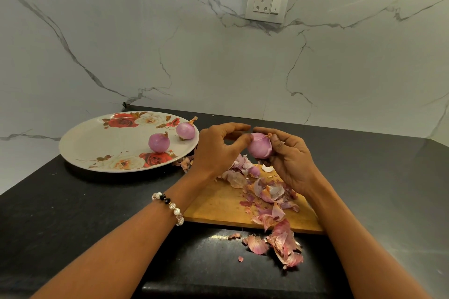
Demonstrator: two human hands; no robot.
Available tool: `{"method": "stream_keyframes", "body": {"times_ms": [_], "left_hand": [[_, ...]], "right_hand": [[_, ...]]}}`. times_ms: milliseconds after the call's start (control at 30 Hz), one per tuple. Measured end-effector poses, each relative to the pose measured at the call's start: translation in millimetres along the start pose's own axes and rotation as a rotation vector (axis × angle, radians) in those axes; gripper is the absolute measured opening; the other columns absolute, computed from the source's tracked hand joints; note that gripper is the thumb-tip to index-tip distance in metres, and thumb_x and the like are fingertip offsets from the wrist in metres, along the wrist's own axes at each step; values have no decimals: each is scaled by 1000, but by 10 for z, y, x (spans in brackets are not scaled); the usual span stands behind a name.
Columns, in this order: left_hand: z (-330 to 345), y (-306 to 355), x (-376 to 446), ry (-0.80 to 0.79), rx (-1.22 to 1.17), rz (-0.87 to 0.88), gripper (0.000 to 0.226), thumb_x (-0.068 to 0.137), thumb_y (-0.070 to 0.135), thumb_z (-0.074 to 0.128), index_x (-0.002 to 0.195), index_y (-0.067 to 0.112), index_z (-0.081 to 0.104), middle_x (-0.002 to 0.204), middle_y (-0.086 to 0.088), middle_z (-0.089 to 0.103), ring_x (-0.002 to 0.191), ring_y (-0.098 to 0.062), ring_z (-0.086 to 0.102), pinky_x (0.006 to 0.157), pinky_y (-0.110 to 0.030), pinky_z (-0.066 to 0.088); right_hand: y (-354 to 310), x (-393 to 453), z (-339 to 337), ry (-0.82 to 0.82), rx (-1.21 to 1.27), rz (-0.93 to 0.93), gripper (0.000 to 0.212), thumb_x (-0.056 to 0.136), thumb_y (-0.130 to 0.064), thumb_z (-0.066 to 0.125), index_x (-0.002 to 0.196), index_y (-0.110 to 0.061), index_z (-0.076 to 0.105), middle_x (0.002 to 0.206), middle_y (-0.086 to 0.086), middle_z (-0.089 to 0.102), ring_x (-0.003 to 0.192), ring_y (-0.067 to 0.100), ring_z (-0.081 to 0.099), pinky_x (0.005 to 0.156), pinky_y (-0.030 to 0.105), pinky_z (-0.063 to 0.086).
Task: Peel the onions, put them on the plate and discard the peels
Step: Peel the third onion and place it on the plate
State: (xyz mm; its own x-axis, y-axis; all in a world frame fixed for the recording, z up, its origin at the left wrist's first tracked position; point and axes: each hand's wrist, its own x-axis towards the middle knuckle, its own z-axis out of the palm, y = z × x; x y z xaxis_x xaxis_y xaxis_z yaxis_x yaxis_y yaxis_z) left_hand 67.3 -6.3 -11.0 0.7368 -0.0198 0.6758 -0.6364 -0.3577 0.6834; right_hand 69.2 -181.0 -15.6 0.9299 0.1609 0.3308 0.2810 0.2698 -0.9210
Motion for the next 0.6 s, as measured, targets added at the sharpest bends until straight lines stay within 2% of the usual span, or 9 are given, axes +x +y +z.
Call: {"method": "stream_keyframes", "body": {"times_ms": [133,267,400,533,600], "left_hand": [[-3,-24,7,-90,38,59,34,84,24,71,116,12,68,104,-3,72,84,0,62,73,-4,48],[-25,-60,-10,-118,104,148,33,83,24,71,113,10,69,99,-6,74,83,-7,65,72,-13,54],[-36,-87,-16,-144,203,253,26,85,19,70,107,6,71,91,-8,74,78,-12,67,68,-11,50],[-38,-77,-31,-153,275,324,21,86,13,69,104,3,72,86,-10,74,74,-15,68,67,-9,47],[-30,-76,-39,-152,326,375,18,85,13,69,99,2,73,82,-10,74,70,-17,68,66,-15,50]], "right_hand": [[25,2,-43,-31,-191,-62,32,105,-6,37,116,-7,67,117,16,69,103,26,67,67,22,55],[15,-19,-53,-59,-381,-94,30,104,-7,42,117,-11,68,115,11,70,99,21,68,66,19,53],[10,-30,-44,-89,-509,-117,29,103,-5,45,115,-17,68,110,2,71,99,20,69,70,23,57],[44,-22,-45,-88,-541,-118,28,102,-5,46,117,-17,67,111,6,72,96,24,70,70,32,57],[61,-16,-45,-92,-544,-117,28,102,-5,47,117,-17,67,112,8,71,99,25,70,73,31,59]]}}
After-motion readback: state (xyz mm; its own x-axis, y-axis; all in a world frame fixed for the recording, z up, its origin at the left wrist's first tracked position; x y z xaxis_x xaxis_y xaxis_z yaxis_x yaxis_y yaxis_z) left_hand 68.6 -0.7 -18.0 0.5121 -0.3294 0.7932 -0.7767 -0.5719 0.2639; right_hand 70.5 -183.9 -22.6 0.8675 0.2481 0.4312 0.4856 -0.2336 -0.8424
